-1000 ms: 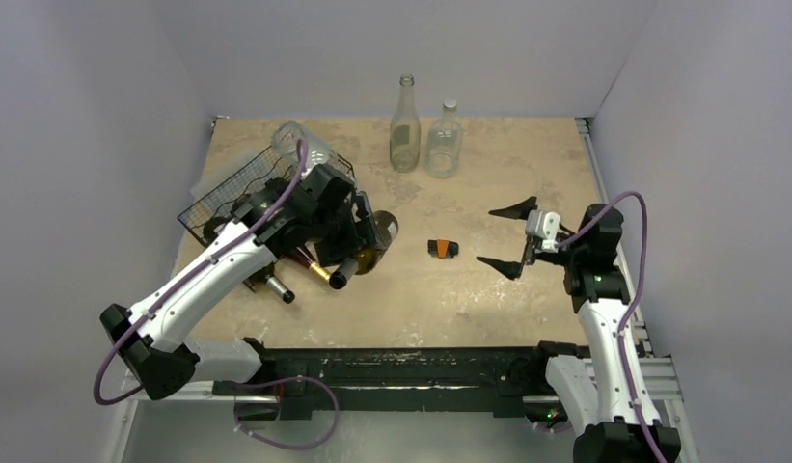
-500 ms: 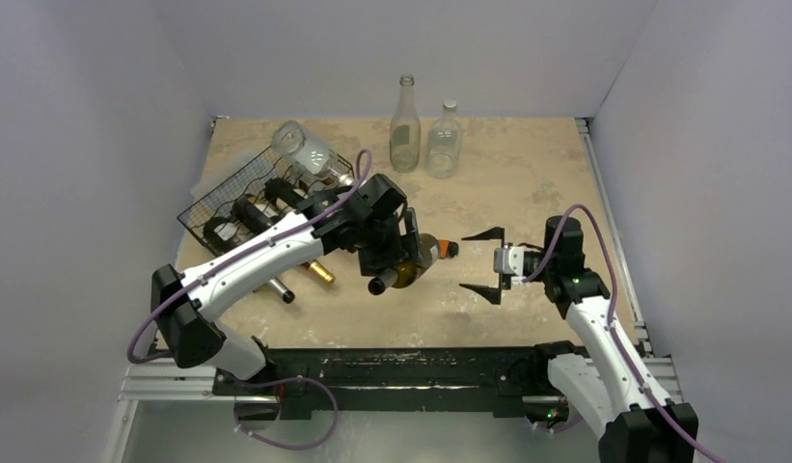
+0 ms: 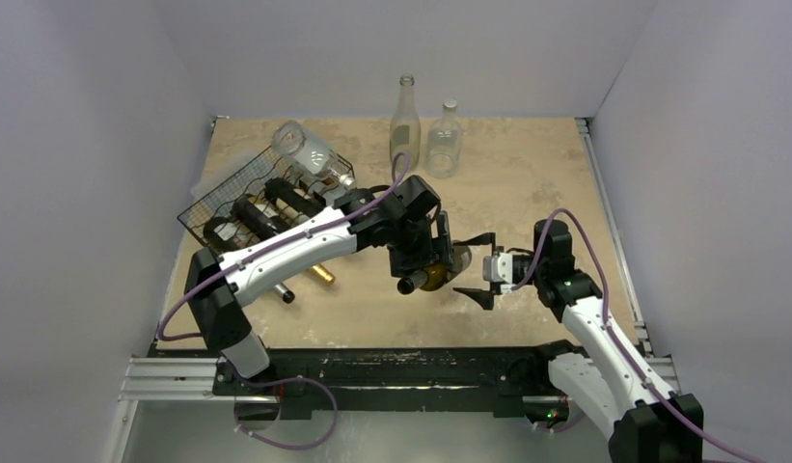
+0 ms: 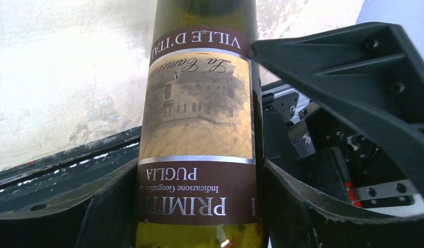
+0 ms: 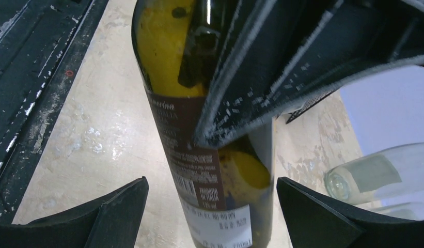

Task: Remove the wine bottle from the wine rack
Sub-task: Pick up the wine bottle from the wine rack.

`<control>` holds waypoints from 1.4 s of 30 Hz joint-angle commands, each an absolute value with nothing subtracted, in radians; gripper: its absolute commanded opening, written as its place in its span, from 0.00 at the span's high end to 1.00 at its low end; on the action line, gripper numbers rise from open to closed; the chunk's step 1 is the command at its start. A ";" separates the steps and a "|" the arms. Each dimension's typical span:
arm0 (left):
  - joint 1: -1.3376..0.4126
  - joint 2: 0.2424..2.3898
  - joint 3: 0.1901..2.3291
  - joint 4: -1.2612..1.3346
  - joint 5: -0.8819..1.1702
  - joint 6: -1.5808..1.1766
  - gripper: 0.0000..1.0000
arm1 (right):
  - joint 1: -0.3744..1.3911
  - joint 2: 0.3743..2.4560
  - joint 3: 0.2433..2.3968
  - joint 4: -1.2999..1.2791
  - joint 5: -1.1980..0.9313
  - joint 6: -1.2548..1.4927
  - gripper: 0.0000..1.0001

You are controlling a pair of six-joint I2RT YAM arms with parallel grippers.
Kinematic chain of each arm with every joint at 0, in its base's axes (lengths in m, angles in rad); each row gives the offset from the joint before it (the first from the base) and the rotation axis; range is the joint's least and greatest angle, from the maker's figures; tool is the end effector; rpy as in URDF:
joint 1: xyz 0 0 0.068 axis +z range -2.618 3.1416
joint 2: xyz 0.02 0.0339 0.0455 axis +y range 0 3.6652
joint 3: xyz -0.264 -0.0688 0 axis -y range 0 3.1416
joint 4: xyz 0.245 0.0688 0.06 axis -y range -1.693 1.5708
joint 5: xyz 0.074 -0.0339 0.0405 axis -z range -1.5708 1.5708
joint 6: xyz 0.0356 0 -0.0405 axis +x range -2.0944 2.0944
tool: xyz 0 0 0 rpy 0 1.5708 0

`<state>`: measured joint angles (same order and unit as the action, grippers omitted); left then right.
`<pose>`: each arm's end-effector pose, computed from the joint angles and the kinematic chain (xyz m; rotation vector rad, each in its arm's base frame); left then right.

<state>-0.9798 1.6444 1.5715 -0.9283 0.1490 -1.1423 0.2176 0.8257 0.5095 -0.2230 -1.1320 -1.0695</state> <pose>0.1890 -0.2911 0.3268 -0.1706 2.8678 -0.8386 0.1580 0.0679 0.2426 -1.5296 1.0054 0.5929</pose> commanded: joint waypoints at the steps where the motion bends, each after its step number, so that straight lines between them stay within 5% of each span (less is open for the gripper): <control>1: -1.000 1.663 1.682 -0.830 0.190 -1.166 1.00 | 0.238 0.838 0.502 -0.189 -1.101 -1.088 0.01; 16: -1.021 1.705 1.717 -0.786 0.219 -1.193 1.00 | 0.264 0.874 0.500 -0.164 -1.081 -1.073 0.03; 20: -1.020 1.699 1.710 -0.780 0.223 -1.195 1.00 | 0.268 0.874 0.504 -0.147 -1.083 -1.052 0.13; 28: -1.020 1.689 1.691 -0.777 0.233 -1.196 0.99 | 0.276 0.879 0.530 -0.168 -1.096 -1.064 0.51; 34: -1.014 1.690 1.675 -0.770 0.276 -1.183 0.55 | 0.276 0.879 0.541 -0.184 -1.108 -1.070 0.79; 39: -1.010 1.695 1.668 -0.764 0.309 -1.163 0.45 | 0.278 0.881 0.547 -0.187 -1.118 -1.061 0.85; 42: -1.005 1.694 1.663 -0.768 0.315 -1.152 0.24 | 0.278 0.882 0.547 -0.187 -1.120 -1.061 0.86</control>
<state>-1.0058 1.7294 1.6482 -0.8944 0.2298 -1.1671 0.2676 0.8772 0.5064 -0.1883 -1.0836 -1.0672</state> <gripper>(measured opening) 0.747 0.797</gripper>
